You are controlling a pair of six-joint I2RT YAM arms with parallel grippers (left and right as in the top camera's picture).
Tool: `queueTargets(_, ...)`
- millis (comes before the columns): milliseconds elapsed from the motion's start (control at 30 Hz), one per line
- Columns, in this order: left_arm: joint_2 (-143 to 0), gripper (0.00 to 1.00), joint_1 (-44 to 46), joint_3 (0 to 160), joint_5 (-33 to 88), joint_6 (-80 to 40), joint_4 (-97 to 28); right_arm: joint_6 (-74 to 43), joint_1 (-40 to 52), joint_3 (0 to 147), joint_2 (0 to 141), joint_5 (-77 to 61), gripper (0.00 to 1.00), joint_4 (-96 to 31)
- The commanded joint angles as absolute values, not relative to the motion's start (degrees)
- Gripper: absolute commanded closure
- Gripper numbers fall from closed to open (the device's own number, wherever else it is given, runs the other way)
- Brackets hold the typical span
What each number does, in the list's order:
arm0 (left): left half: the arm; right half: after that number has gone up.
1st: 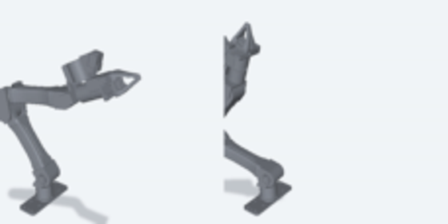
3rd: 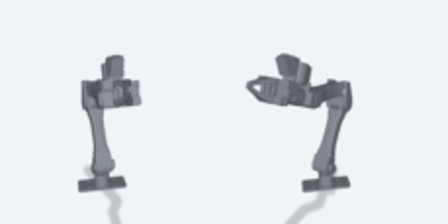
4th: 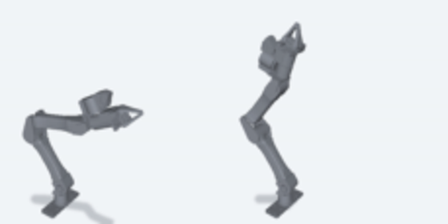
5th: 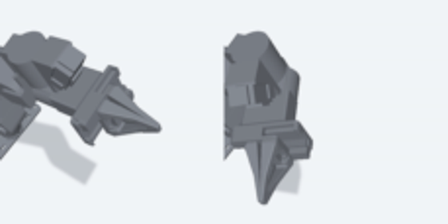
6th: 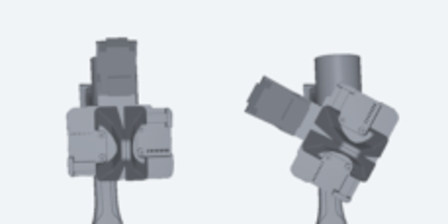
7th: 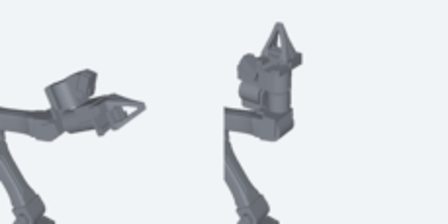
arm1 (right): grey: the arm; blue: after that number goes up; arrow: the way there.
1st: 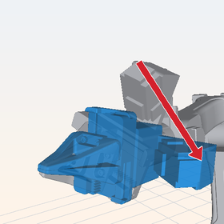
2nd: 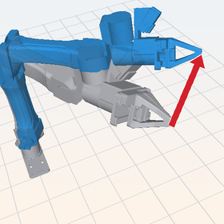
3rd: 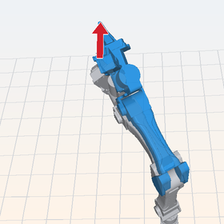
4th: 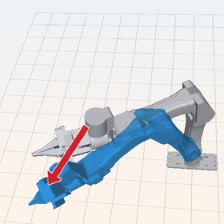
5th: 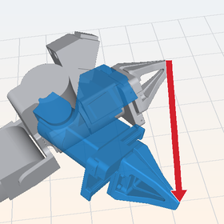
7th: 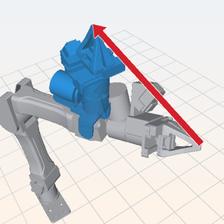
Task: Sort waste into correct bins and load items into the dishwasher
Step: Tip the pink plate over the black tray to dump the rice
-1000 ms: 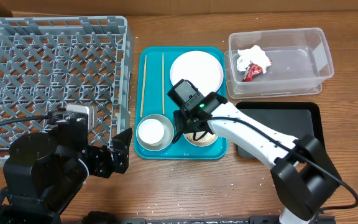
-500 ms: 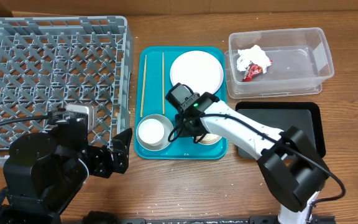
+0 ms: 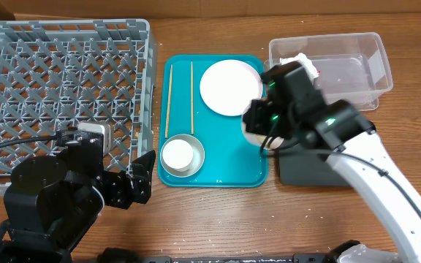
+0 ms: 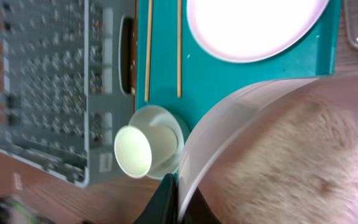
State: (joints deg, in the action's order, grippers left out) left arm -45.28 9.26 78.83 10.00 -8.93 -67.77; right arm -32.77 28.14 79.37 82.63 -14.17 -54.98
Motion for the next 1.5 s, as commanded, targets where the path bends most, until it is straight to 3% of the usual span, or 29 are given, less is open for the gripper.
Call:
queueTargets(0, -45.3, 0.0, 9.0, 79.5, 9.7, -9.4, -67.7, -30.3, 17.8, 75.3, 83.0, -24.2, 0.96, -53.2)
queueTargets(167, -45.3, 0.0, 9.0, 79.5, 9.7, -9.4, -67.7, -25.4, 4.8, 64.7, 83.0, -38.5, 0.96, -47.0)
queueTargets(333, -45.3, 0.0, 9.0, 79.5, 9.7, -9.4, -67.7, -13.2, -8.6, 52.4, 83.0, -62.2, 0.96, -37.8)
queueTargets(567, -45.3, 0.0, 9.0, 79.5, 9.7, -9.4, -67.7, -2.5, -21.6, 45.9, 83.0, -79.5, 0.96, -34.4)
queueTargets(667, -45.3, 0.0, 9.0, 79.5, 9.7, -9.4, -67.7, -1.1, -24.2, 44.8, 83.0, -82.0, 0.96, -34.3)
queueTargets(733, -45.3, 0.0, 9.0, 79.5, 9.7, -9.4, -67.7, -2.3, -25.0, 43.6, 83.6, -76.6, 0.96, -32.8)
queueTargets(833, -45.3, 0.0, 9.0, 79.5, 9.7, -9.4, -67.7, 1.8, -25.3, 42.6, 84.7, -86.3, 0.96, -33.5)
queueTargets(933, -45.3, 0.0, 9.0, 79.5, 9.7, -9.4, -67.7, -2.7, -25.3, 42.6, 85.3, -81.8, 0.96, -32.2)
queueTargets(1000, -45.3, 0.0, 9.0, 79.5, 9.7, -9.4, -67.7, -1.1, -25.1, 42.6, 85.3, -90.0, 0.96, -33.1)
queueTargets(1100, -45.3, 0.0, 9.0, 79.5, 9.7, -9.4, -67.7, -6.3, -25.4, 42.6, 85.4, -78.5, 0.96, -32.2)
queueTargets(1167, -45.3, 0.0, 9.0, 79.5, 9.7, -9.4, -67.7, -3.1, -25.5, 42.6, 85.3, -90.1, 0.96, -32.4)
queueTargets(1233, -45.3, 0.0, 9.0, 79.5, 9.7, -9.4, -67.7, -2.0, -25.1, 42.8, 84.9, -86.0, 0.96, -31.8)
queueTargets(1300, -45.3, 0.0, 9.0, 79.5, 9.7, -9.4, -67.7, -8.4, -25.6, 42.8, 85.0, -75.0, 0.96, -30.2)
queueTargets(1400, -45.3, 0.0, 9.0, 79.5, 9.7, -9.4, -67.7, -2.7, -25.3, 42.8, 84.5, -88.2, 0.96, -30.4)
queueTargets(1467, -45.3, 0.0, 9.0, 79.5, 9.7, -9.4, -67.7, -6.2, -25.3, 42.8, 84.4, -78.8, 0.96, -28.9)
